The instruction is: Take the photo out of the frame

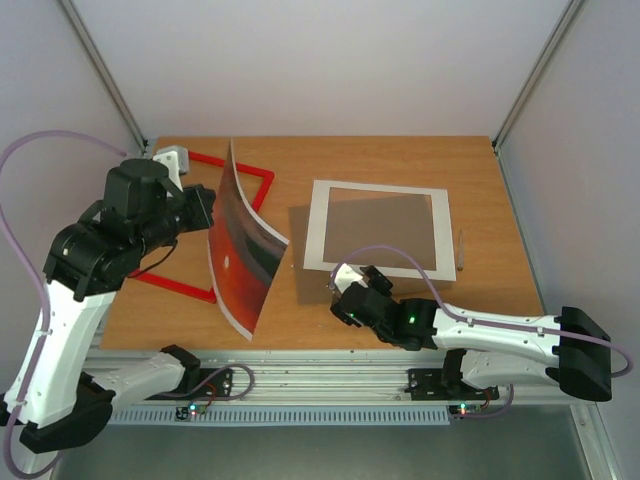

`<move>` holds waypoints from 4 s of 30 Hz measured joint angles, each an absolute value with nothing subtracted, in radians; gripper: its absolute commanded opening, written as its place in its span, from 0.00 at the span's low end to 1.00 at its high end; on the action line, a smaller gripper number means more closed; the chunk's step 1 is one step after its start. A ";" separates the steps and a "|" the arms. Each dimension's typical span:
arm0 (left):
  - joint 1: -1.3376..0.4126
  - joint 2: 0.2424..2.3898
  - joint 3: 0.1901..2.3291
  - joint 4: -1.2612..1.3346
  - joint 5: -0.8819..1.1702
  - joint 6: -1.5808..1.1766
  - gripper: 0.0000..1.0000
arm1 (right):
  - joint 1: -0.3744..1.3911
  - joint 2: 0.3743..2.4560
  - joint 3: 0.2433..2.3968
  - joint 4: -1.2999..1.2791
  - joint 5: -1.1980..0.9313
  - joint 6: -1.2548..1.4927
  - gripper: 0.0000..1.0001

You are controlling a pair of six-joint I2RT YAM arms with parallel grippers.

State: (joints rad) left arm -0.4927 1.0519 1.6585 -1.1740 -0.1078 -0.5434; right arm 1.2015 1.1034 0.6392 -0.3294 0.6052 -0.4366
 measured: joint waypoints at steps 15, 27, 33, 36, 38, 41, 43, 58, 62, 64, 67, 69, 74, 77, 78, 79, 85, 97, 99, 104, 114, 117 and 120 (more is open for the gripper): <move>-0.493 1.142 1.688 -1.129 -0.059 -0.524 0.24 | 1.201 1.085 0.601 -0.307 0.650 -0.395 0.92; -0.440 1.036 1.278 -1.103 -0.158 -0.544 0.42 | 1.197 1.253 0.725 -0.357 0.440 -0.221 0.98; -0.396 0.960 1.076 -1.081 -0.144 -0.576 0.63 | 1.188 1.335 0.778 -0.357 0.282 -0.064 0.98; -0.374 0.926 0.993 -1.079 -0.138 -0.593 0.74 | 1.184 1.375 0.783 -0.349 0.236 -0.012 0.98; -0.344 0.900 0.946 -1.079 -0.134 -0.607 0.77 | 1.175 1.393 0.783 -0.347 0.210 0.012 0.99; -0.263 0.868 0.890 -1.072 -0.115 -0.623 0.84 | 1.151 1.399 0.783 -0.333 0.171 0.030 0.98; -0.188 0.855 0.859 -1.061 -0.093 -0.628 0.88 | 1.127 1.401 0.783 -0.316 0.138 0.034 0.98; 0.516 1.037 0.811 -0.970 0.250 -0.581 0.99 | 0.902 1.416 0.762 -0.269 -0.160 -0.044 0.98; 0.628 1.129 0.857 -0.971 0.297 -0.529 0.99 | 0.896 1.416 0.742 -0.253 -0.215 -0.084 0.99; 0.659 1.166 0.879 -0.965 0.311 -0.508 0.99 | 0.896 1.416 0.727 -0.233 -0.243 -0.097 0.98; 0.683 1.212 0.889 -0.941 0.328 -0.487 0.99 | 0.896 1.416 0.706 -0.212 -0.277 -0.116 0.98; 0.690 1.235 0.889 -0.929 0.337 -0.478 0.99 | 0.896 1.416 0.697 -0.201 -0.294 -0.128 0.99; 0.696 1.260 0.909 -0.930 0.320 -0.459 0.99 | 0.891 1.416 0.689 -0.176 -0.326 -0.141 0.98; 0.697 1.280 0.931 -0.928 0.302 -0.453 0.99 | 0.879 1.423 0.689 -0.164 -0.356 -0.136 0.98; 0.697 1.291 0.935 -0.929 0.299 -0.451 0.99 | 0.874 1.431 0.690 -0.160 -0.366 -0.132 0.97; 0.697 1.299 0.937 -0.928 0.298 -0.449 0.99 | 0.868 1.446 0.691 -0.156 -0.378 -0.126 0.97; 0.697 1.359 0.946 -0.930 0.283 -0.436 0.99 | 0.863 1.539 0.691 -0.120 -0.451 -0.015 0.96; 0.642 1.368 0.946 -0.927 0.284 -0.436 0.99 | 0.915 1.671 0.770 0.013 -0.496 0.223 0.97; 0.615 1.379 0.946 -0.926 0.284 -0.436 0.99 | 0.920 1.700 0.797 0.028 -0.487 0.248 0.97; 0.575 1.388 0.944 -0.924 0.284 -0.436 0.99 | 0.921 1.740 0.835 0.057 -0.447 0.288 0.98; 0.525 1.388 0.944 -0.922 0.297 -0.437 0.99 | 0.785 1.754 0.842 0.106 -0.330 0.317 0.98; 0.508 1.388 0.942 -0.921 0.302 -0.437 0.99 | 0.721 1.765 0.850 0.120 -0.315 0.317 0.98; 0.492 1.388 0.938 -0.917 0.308 -0.441 0.99 | 0.674 1.785 0.878 0.119 -0.306 0.313 0.99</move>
State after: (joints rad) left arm 0.4915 1.3884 0.9379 -0.9173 0.3077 -0.4408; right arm 0.6739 1.7855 0.8776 0.1188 -0.3061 0.3134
